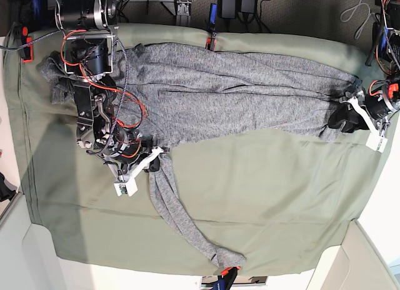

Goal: Fold the T-shirt properly

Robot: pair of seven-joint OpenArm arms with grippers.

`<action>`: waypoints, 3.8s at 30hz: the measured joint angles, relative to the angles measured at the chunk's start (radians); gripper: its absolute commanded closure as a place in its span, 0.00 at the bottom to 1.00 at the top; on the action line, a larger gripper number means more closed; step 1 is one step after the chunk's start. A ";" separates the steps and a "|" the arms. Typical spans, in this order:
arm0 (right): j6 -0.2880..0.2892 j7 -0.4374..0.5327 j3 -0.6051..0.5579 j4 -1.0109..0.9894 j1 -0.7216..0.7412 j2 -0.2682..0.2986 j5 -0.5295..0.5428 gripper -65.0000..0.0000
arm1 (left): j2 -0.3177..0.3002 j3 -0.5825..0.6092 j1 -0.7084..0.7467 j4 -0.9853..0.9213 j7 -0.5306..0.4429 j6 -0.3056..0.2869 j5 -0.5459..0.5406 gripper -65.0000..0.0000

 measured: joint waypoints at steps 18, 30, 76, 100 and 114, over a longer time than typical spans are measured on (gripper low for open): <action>0.160 -0.301 -0.001 0.548 -0.307 0.003 0.325 1.00 | 0.005 -0.075 -0.002 0.188 0.055 0.003 -0.089 0.48; 0.138 -0.069 -0.001 0.718 -0.478 0.019 0.222 0.41 | 0.045 -0.075 -0.002 0.188 0.061 0.003 -0.091 0.48; 0.156 0.030 -0.200 0.006 -0.017 -0.110 0.102 1.00 | 0.042 -0.075 0.000 0.273 0.199 0.003 -0.173 0.48; 0.141 -0.142 -0.365 0.420 -0.182 -0.107 0.158 0.42 | 0.042 0.158 -0.023 0.272 -0.020 0.004 0.115 0.48; 0.138 -0.235 0.229 0.545 -0.188 -0.030 0.175 0.42 | 0.287 0.446 -0.398 -0.042 -0.071 0.006 0.369 0.48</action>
